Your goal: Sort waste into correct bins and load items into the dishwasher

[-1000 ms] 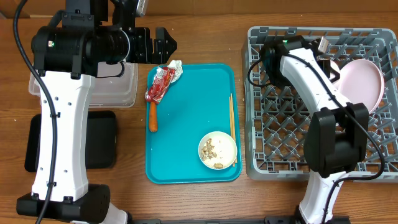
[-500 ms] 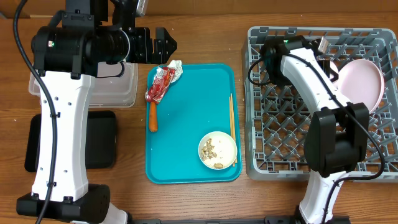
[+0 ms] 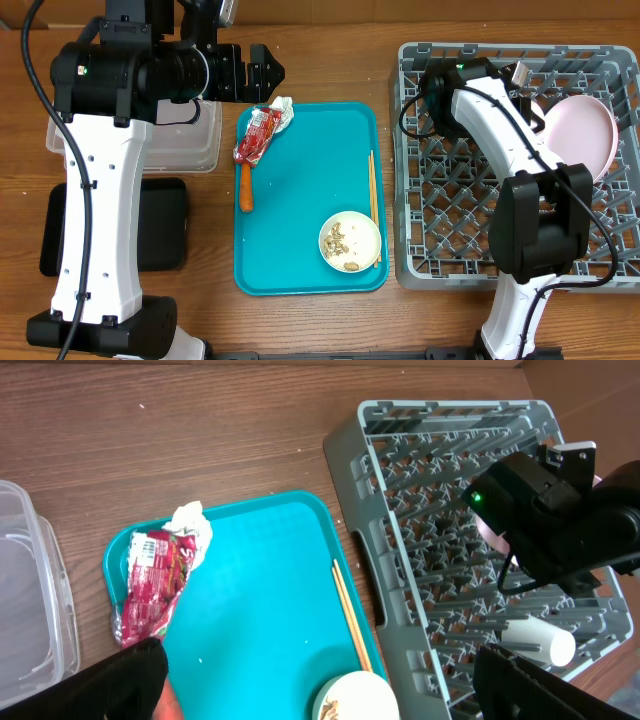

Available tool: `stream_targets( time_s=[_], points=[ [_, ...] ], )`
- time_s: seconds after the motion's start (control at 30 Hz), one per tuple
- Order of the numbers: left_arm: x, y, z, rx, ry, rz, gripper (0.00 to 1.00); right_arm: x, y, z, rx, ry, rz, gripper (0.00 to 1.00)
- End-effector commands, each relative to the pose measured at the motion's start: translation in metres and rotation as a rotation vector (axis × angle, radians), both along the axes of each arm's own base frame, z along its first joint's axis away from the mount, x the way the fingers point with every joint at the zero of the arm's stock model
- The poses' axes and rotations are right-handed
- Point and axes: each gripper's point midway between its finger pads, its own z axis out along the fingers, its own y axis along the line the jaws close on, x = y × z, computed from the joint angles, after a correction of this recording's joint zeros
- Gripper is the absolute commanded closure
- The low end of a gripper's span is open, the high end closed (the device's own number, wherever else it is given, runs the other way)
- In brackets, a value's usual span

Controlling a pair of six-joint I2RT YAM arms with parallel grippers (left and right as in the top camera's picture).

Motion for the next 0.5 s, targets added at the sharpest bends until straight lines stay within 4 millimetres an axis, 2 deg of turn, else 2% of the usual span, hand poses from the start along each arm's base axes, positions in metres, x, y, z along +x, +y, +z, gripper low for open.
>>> stream_targets(
  time_s=[0.0, 0.27, 0.47],
  points=[
    [0.002, 0.002, 0.001, 0.014, -0.017, -0.011, 0.00, 0.000, -0.003, -0.011, 0.016, 0.046, -0.001, 0.96],
    [0.002, 0.002, 0.001, 0.011, -0.015, -0.014, 0.00, -0.002, -0.004, -0.013, 0.009, 0.064, -0.001, 0.96],
    [0.001, 0.001, 0.001, 0.009, -0.012, -0.016, 0.00, -0.012, -0.002, -0.015, 0.020, 0.126, -0.009, 0.96]
  ],
)
